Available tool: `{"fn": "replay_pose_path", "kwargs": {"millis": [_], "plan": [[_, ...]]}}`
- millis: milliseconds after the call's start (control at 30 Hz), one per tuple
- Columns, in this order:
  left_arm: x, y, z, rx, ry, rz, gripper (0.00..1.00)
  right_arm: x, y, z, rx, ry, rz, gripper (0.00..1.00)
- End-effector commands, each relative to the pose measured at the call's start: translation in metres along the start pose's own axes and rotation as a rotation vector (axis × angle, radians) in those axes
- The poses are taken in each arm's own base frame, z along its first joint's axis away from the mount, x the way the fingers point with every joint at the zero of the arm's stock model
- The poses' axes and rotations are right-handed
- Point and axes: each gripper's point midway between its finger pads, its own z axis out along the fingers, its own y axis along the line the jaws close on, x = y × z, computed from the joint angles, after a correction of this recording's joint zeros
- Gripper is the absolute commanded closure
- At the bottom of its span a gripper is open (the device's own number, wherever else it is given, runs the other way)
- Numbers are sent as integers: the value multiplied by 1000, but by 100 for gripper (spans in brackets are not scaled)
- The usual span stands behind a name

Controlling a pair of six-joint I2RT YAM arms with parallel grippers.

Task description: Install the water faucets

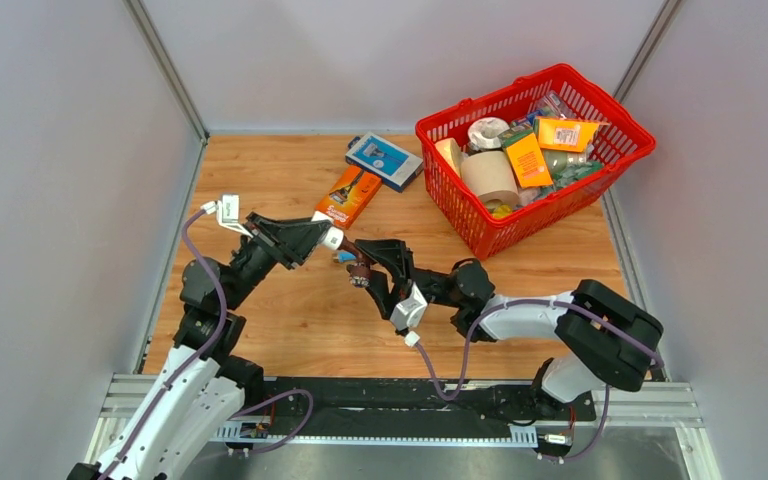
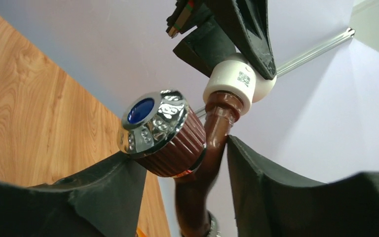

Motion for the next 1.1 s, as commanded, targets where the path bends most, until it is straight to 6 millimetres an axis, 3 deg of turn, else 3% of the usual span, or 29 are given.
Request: {"fn": "replay_pose_path", "kwargs": {"millis": [0, 367, 500, 767, 1000, 1067], "plan": [[-19, -29, -4, 118, -80, 28, 100, -21, -19, 13, 32, -71, 151, 46], [-17, -44, -18, 229, -118, 224, 100, -41, -30, 22, -45, -67, 613, 69], [-14, -52, -27, 310, -150, 326, 100, -42, -47, 19, -62, -83, 911, 76], [5, -65, -42, 515, -200, 450, 100, -38, -90, 9, -68, -163, 1526, 100], [19, -81, -53, 696, -216, 579, 100, -30, -101, 14, -133, -149, 1911, 100], [19, -80, -51, 689, -218, 561, 100, -27, -102, 17, -124, -111, 1890, 89]]}}
